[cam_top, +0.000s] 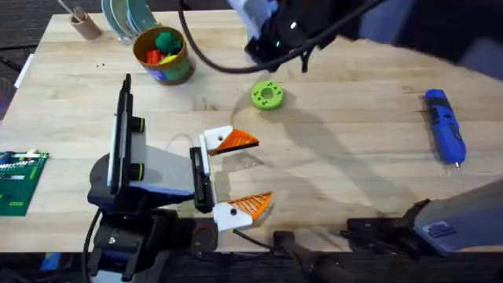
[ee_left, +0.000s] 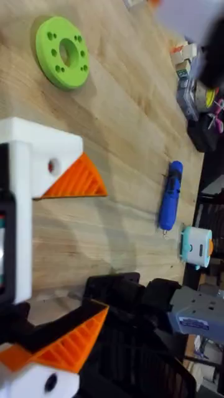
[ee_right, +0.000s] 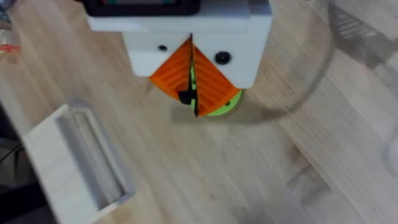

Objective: Pick up the gripper from the table and insert it into the empty holder that is missing its gripper. Then pick up a screw, insert it into the mounting hole, and use the screwdriver to tighten it. Finally, clean up the table by picking up the vegetable and placing it into the bucket.

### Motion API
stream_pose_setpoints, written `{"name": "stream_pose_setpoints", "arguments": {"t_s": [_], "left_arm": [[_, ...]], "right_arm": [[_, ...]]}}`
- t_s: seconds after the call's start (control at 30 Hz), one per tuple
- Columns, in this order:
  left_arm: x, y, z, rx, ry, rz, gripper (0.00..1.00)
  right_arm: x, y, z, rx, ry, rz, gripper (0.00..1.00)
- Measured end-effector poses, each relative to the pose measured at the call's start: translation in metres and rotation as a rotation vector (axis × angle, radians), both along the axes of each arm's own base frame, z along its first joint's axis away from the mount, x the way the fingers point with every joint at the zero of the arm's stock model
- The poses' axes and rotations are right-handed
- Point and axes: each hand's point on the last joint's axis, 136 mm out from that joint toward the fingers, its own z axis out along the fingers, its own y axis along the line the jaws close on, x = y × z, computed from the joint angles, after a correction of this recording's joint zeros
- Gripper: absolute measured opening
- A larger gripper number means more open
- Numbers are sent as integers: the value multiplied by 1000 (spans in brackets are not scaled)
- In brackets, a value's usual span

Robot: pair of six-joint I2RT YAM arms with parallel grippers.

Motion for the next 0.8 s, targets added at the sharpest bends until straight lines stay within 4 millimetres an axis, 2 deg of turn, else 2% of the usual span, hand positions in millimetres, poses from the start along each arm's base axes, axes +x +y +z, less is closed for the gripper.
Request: {"name": "stream_pose_setpoints", "arguments": {"t_s": [0.13,0.3,0.4,0.5,0.7,0.8], "left_arm": [[0,0,0,0,0,0,993],[0,0,0,0,0,0,993],[0,0,0,0,0,0,993],[0,0,0,0,0,0,993],[0,0,0,0,0,0,992],[0,0,0,0,0,0,993]], "right_arm": [[-7,-3,41,66,-59,11,8],[-36,1,84,200,-53,78,8],[-53,5,99,270,-24,117,8],[-70,14,101,299,24,161,8],[-110,40,88,288,120,262,8],[-127,47,82,272,160,296,8]]}}
